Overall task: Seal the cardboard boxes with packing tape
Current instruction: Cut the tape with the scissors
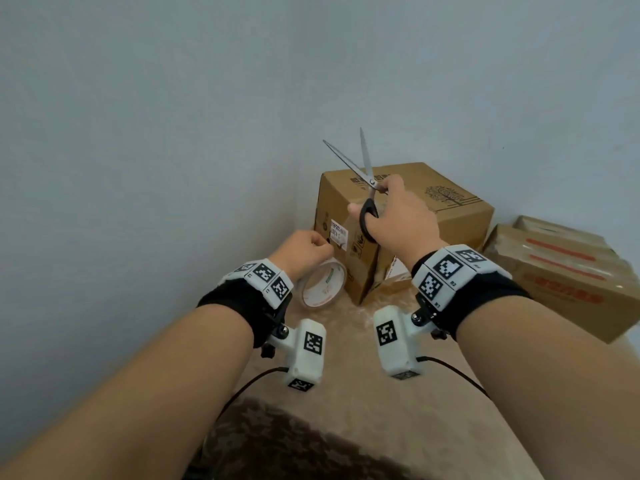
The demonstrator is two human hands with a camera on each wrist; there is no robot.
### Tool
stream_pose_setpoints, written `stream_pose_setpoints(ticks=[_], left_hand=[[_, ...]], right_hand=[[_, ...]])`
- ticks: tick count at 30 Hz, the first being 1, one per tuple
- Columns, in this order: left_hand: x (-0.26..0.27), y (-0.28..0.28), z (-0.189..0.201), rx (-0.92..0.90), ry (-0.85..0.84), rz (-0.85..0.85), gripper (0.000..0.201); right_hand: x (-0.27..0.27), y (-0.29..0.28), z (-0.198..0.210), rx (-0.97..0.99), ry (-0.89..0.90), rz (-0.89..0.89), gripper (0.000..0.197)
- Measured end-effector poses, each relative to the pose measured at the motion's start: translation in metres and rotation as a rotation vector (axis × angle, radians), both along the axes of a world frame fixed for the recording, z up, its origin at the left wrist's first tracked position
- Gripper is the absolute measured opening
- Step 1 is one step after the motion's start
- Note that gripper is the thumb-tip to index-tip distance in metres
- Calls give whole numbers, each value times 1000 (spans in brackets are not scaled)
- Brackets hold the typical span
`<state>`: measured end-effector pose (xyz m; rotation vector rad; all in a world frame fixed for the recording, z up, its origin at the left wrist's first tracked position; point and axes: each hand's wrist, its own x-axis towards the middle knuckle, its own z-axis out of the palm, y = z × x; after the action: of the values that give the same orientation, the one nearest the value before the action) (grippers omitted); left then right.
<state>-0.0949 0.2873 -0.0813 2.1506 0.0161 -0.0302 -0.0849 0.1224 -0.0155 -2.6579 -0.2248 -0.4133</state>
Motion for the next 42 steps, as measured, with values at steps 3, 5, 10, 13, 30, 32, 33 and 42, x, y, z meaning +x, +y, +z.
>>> stream_pose_setpoints(ticks=[3, 5, 10, 13, 30, 32, 33, 42], left_hand=[[3, -2, 0, 8, -9, 7, 21], [5, -2, 0, 29, -20, 9, 21], [5, 0, -4, -1, -61, -8, 17], [4, 2, -5, -34, -98, 32, 13], [-24, 2, 13, -50, -158, 100, 19], [-26, 2, 15, -42, -166, 94, 21], [-27, 2, 16, -49, -170, 94, 20], [-23, 7, 16, -55, -127, 111, 7]], right_hand=[[2, 15, 1, -127, 2, -113, 51], [3, 20, 3, -182, 18, -133, 46], [7, 23, 3, -345, -9, -101, 36], [9, 18, 6, -286, 3, -12, 45], [-83, -60, 5, 126, 822, 238, 49], [-89, -63, 3, 95, 853, 215, 52], [-91, -63, 2, 84, 858, 207, 56], [-82, -40, -4, 148, 828, 163, 66]])
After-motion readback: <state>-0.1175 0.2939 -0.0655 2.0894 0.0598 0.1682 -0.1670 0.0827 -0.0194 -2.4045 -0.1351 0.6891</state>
